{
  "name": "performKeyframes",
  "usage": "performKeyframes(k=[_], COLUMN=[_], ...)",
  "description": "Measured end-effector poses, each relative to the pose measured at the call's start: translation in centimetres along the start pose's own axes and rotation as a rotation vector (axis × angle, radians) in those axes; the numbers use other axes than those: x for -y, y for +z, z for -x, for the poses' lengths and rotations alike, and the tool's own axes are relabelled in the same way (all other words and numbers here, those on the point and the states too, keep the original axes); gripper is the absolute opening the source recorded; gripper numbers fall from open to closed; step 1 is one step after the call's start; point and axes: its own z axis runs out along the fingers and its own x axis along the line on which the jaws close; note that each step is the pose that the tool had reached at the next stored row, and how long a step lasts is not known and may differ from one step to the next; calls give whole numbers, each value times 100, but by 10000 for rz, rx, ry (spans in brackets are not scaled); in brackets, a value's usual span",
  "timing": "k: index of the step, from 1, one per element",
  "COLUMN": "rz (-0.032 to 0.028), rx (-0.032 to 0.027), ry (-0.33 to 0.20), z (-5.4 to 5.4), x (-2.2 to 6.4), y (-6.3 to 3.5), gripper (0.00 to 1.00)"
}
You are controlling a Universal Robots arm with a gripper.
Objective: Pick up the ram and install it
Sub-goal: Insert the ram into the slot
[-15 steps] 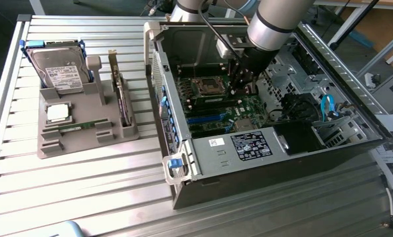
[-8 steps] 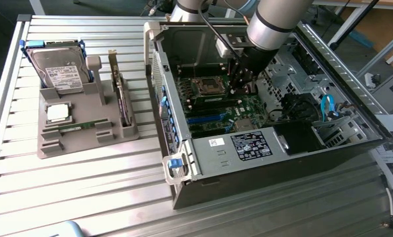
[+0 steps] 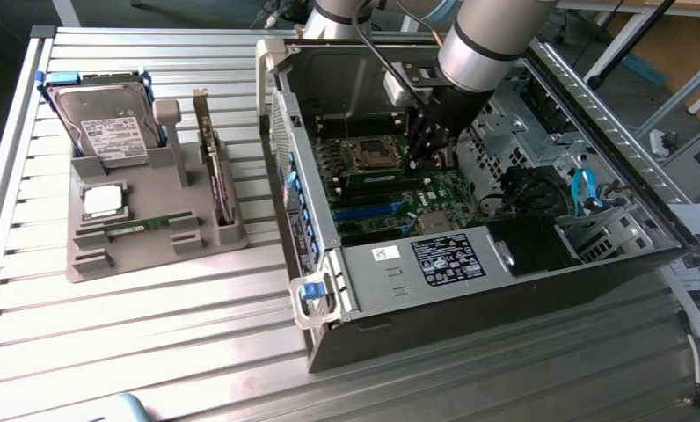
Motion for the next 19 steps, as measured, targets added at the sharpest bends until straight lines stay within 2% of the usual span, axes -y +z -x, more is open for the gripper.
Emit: performKeyframes(k=[19], rz=[0], rx=[0], ry=[-1], z=[9], x=[13], y=[13], gripper=[12])
